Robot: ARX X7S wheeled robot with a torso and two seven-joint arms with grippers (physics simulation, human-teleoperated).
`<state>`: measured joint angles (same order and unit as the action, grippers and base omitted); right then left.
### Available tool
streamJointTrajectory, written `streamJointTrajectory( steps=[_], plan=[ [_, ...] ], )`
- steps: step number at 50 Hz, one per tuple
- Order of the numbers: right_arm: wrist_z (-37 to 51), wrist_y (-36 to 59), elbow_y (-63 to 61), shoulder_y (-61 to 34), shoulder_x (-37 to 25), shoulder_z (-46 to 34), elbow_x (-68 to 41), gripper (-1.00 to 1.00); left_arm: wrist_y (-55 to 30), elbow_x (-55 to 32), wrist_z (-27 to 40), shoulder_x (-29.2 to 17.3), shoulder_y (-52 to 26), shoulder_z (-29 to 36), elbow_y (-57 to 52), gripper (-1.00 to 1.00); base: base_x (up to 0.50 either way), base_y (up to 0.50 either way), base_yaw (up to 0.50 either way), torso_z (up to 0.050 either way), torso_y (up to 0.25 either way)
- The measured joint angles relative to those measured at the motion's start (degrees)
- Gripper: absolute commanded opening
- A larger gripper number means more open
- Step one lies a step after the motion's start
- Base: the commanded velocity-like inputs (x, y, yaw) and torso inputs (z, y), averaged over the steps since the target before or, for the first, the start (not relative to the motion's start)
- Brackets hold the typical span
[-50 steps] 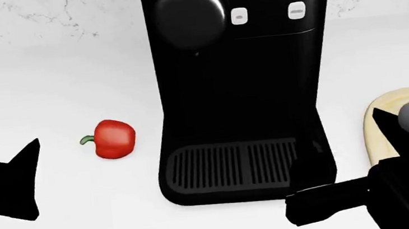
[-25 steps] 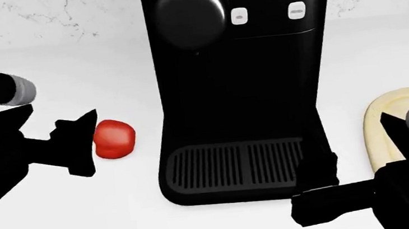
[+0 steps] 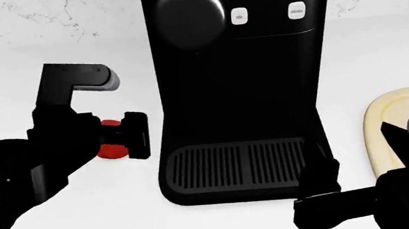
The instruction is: Place the avocado, onion, tomato and bell pepper on the cutting board.
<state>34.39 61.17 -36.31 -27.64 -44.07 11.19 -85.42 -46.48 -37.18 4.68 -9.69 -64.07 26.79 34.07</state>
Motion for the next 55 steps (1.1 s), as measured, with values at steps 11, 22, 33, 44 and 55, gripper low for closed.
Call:
streamJointTrajectory(
  steps=[11,22,33,44,55],
  plan=[
    [-0.83,-0.93,-0.37,2.53,0.04,1.11,0.5,1.0,10.21,5.64,-4.77,5.03,-4.71,3.83,21.0,1.0,0.0,0.0,0.0,0.0,0.0],
    [-0.94,-1.47,-0.6,3.77,0.16,1.56,0.3,1.0,16.17,7.94,-6.57,7.49,-7.43,7.23,32.87,1.0,0.0,0.0,0.0,0.0,0.0],
    [-1.2,-1.87,-0.53,4.36,0.21,1.59,0.44,1.0,17.18,7.34,-5.31,7.19,-8.1,10.35,34.09,-1.0,0.0,0.0,0.0,0.0,0.0],
    [-1.53,-2.28,-0.66,4.96,0.22,1.64,0.73,1.0,9.8,0.76,1.86,-0.25,-2.59,8.13,14.2,-1.0,0.0,0.0,0.0,0.0,0.0],
    [-2.7,-3.28,-1.39,5.04,0.33,1.84,2.05,1.0,-0.31,-7.58,10.75,-10.78,4.17,3.62,-13.53,-1.0,0.0,0.0,0.0,0.0,0.0]
  ],
)
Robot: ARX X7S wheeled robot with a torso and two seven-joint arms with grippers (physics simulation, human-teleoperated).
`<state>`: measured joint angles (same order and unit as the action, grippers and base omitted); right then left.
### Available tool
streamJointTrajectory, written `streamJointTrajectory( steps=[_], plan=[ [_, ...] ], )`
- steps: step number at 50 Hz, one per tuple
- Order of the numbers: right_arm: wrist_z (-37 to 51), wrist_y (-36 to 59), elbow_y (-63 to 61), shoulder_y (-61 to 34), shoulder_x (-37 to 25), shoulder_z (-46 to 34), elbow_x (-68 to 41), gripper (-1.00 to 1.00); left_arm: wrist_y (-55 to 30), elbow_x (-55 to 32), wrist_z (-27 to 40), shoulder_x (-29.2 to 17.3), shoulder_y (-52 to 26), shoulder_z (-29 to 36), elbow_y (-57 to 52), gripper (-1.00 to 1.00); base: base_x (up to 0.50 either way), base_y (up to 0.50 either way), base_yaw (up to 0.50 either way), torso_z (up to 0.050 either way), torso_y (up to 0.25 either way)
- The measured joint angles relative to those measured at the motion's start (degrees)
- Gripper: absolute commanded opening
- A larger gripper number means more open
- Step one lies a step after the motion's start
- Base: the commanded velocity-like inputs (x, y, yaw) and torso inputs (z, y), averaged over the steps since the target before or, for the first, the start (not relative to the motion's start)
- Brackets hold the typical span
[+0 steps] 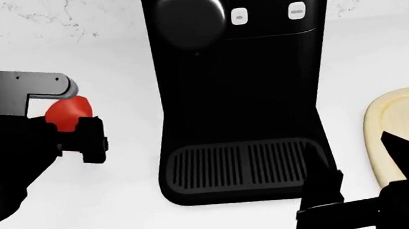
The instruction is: Place the avocado, onion, tomato and bell pepper on the cutting board.
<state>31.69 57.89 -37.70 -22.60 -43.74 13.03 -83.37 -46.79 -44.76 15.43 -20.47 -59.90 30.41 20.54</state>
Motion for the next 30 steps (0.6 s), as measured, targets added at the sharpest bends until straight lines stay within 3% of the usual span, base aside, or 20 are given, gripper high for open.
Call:
streamJointTrajectory(
  steps=[5,19,30],
  plan=[
    [0.15,-0.28,0.3,-0.12,0.14,0.05,0.2,1.0,-4.83,-4.68,3.98,-4.6,2.79,-2.43,-12.1,-1.0,-0.07,0.0,0.0,0.0,0.0],
    [2.82,0.31,1.55,-1.89,0.37,-1.14,-1.03,1.0,-11.01,-12.74,9.79,-10.14,6.63,-6.99,-28.41,-1.0,-0.5,0.0,0.0,0.0,0.0],
    [1.38,-0.52,0.03,-1.27,0.09,-0.95,0.01,1.0,-12.3,-15.08,11.51,-11.25,7.44,-8.51,-32.29,-1.0,0.0,-0.09,0.0,0.0,0.0]
  ],
)
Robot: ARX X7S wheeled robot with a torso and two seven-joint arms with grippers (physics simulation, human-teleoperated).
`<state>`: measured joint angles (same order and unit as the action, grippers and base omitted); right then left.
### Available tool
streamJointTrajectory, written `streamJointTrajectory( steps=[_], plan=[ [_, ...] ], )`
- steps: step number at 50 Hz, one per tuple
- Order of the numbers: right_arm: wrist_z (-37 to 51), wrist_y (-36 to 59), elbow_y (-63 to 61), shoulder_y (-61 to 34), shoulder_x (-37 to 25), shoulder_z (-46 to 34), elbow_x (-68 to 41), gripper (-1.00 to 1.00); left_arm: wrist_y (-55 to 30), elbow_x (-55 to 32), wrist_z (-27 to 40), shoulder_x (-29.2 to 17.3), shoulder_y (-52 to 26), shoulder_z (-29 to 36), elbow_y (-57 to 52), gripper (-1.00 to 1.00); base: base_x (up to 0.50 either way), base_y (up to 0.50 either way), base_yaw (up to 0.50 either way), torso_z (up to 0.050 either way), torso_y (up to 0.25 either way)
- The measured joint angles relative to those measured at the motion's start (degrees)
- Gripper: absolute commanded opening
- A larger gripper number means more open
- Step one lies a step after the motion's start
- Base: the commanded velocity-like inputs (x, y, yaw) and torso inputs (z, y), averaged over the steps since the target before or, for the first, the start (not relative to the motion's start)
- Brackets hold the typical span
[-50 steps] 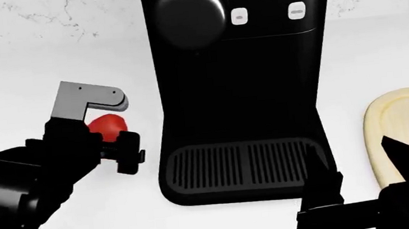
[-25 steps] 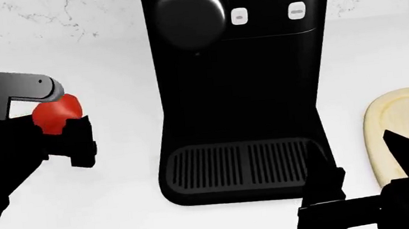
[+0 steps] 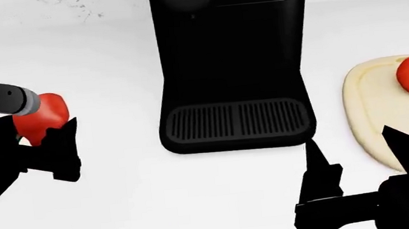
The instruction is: Place the avocado, onion, tomato and bell pepper on the cutting board.
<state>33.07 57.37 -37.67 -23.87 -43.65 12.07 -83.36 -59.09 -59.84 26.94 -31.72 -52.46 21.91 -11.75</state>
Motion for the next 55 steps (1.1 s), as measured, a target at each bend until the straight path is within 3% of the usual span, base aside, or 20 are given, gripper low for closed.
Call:
streamJointTrajectory(
  steps=[55],
  plan=[
    [-1.34,-2.4,-1.54,3.49,-1.41,2.97,0.92,1.0,-0.78,-4.09,1.73,1.05,0.21,-0.1,-4.27,-1.0,0.0,-0.5,0.0,0.0,0.0]
  ],
)
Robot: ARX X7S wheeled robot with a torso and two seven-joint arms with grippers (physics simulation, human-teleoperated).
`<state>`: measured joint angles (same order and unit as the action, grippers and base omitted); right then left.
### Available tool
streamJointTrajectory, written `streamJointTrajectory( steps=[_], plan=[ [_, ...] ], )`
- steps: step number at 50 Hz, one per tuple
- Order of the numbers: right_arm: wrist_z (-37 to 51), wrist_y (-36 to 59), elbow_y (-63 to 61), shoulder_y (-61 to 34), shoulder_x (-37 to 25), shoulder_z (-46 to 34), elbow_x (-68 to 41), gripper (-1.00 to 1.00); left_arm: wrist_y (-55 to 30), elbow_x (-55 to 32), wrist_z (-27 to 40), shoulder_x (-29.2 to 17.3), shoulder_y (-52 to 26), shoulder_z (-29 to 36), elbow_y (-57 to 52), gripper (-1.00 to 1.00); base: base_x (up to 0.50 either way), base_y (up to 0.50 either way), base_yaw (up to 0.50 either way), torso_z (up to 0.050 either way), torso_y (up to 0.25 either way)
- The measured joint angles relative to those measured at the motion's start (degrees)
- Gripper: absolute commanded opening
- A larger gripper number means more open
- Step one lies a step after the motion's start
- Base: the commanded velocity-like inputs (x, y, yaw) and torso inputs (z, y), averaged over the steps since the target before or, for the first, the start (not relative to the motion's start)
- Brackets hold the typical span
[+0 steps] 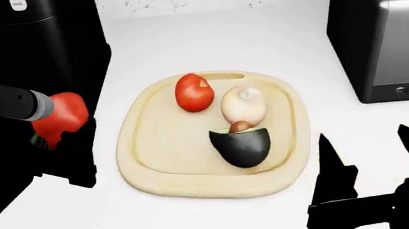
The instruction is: Place the avocado, onion, tomato and bell pepper on the cutting board.
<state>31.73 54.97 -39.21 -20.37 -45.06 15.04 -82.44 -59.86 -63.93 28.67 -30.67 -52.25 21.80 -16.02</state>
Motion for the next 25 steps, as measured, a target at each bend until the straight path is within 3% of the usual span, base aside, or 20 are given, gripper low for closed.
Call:
streamJointTrajectory(
  steps=[2,14,25],
  plan=[
    [-0.15,-0.09,0.02,0.03,0.11,-0.1,0.06,1.0,0.1,0.06,-0.08,0.03,0.12,0.11,0.04,-1.0,0.0,-0.44,0.0,0.0,0.0],
    [0.56,-0.11,0.24,-0.27,0.24,-0.53,-0.41,1.0,0.45,-0.05,-0.12,0.05,0.5,0.33,0.09,-1.0,0.0,0.0,0.0,0.0,0.0],
    [0.84,-0.11,0.25,-0.65,0.13,-1.08,-0.33,1.0,0.55,-0.15,-0.12,0.04,0.57,0.56,0.02,-1.0,0.47,-0.06,0.0,0.001,0.0]
  ],
)
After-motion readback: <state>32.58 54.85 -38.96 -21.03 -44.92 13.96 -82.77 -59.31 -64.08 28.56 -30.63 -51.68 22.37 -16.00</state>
